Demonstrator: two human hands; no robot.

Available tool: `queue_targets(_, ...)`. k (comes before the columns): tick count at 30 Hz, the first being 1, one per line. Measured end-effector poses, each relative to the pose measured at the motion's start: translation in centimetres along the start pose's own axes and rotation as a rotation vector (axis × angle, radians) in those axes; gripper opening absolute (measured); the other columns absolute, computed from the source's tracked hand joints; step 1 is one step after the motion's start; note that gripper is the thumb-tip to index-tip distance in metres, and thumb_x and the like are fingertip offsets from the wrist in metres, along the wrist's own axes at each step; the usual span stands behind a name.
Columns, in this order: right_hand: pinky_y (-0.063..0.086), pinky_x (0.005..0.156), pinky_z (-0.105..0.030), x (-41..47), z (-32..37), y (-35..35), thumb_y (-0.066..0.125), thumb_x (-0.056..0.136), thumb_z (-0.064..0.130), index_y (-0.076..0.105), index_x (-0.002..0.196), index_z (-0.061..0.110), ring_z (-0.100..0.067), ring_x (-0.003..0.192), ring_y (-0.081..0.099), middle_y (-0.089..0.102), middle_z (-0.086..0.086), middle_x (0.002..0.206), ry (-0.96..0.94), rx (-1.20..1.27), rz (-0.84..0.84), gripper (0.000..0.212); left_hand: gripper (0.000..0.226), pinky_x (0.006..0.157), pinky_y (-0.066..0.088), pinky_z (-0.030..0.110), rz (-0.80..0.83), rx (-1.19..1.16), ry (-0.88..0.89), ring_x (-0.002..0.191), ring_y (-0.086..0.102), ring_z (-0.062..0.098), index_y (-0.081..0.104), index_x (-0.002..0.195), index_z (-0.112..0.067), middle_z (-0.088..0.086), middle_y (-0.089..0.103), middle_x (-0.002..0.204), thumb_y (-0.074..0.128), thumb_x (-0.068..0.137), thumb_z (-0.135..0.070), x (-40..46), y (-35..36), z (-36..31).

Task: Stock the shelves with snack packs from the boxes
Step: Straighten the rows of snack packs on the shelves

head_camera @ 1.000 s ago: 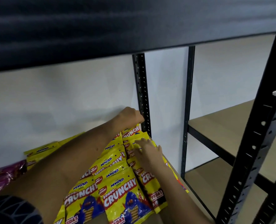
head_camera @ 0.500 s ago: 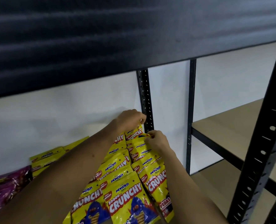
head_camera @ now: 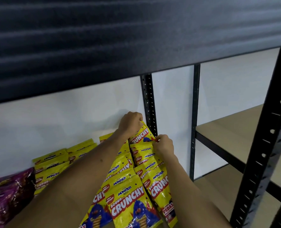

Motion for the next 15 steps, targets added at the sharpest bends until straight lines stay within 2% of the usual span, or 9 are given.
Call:
queue_targets(2, 0.050, 0.091, -0.044, -0.1, 1.1, -1.1, 0.052, 0.093, 0.018, 0.060, 0.118, 0.021, -0.027, 0.099, 0.063, 0.066, -0.007, 0.112, -0.011, -0.033, -0.030, 0.027, 0.029, 0.084, 0.056, 0.035, 0.065, -0.087, 0.010, 0.096, 0.067, 0.023, 0.068, 0.114, -0.011, 0.010, 0.071, 0.108, 0.063, 0.085, -0.011, 0.5, -0.1, 0.2)
queue_targets(4, 0.046, 0.092, -0.040, -0.6, 2.3, -2.3, 0.050, 0.095, 0.018, 0.056, 0.122, 0.022, -0.027, 0.103, 0.061, 0.066, -0.005, 0.113, -0.053, -0.109, -0.080, 0.028, 0.032, 0.083, 0.058, 0.038, 0.112, -0.087, 0.024, 0.095, 0.068, 0.023, 0.069, 0.114, -0.011, 0.010, 0.071, 0.107, 0.060, 0.084, -0.003, 0.7, -0.2, 0.4)
queue_targets(7, 0.042, 0.097, -0.041, -3.7, 4.0, -2.8, 0.049, 0.095, 0.015, 0.057, 0.121, 0.023, -0.025, 0.104, 0.061, 0.067, -0.002, 0.112, -0.159, -0.248, -0.123, 0.029, 0.019, 0.071, 0.058, 0.038, 0.128, 0.092, 0.095, 0.083, 0.068, 0.027, 0.070, 0.097, -0.011, 0.011, 0.070, 0.094, 0.058, 0.085, -0.004, 0.3, 0.0, 0.0)
queue_targets(11, 0.026, 0.112, -0.048, -9.1, 3.9, -1.5, 0.047, 0.097, 0.022, 0.057, 0.126, 0.022, -0.023, 0.121, 0.050, 0.061, 0.000, 0.126, -0.272, -0.376, -0.052, 0.030, 0.007, 0.066, 0.050, 0.034, 0.158, 0.380, 0.285, 0.084, 0.066, 0.033, 0.060, 0.088, -0.005, 0.016, 0.066, 0.091, 0.054, 0.089, -0.004, 0.6, -1.0, -2.7)
queue_targets(15, 0.017, 0.115, -0.055, -12.7, 2.2, -1.1, 0.040, 0.100, 0.040, 0.053, 0.132, 0.028, -0.024, 0.136, 0.035, 0.048, 0.003, 0.139, -0.383, -0.528, 0.009, 0.036, 0.012, 0.067, 0.041, 0.032, 0.176, 0.539, 0.396, 0.090, 0.062, 0.031, 0.057, 0.099, -0.001, 0.016, 0.061, 0.098, 0.046, 0.095, -0.005, 1.4, -1.5, -4.8)
Point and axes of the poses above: each hand's wrist, its own x-axis towards the middle knuckle, its own y-axis out of the palm, z = x × y, the point moved 6 cm from there along x, towards the middle knuckle
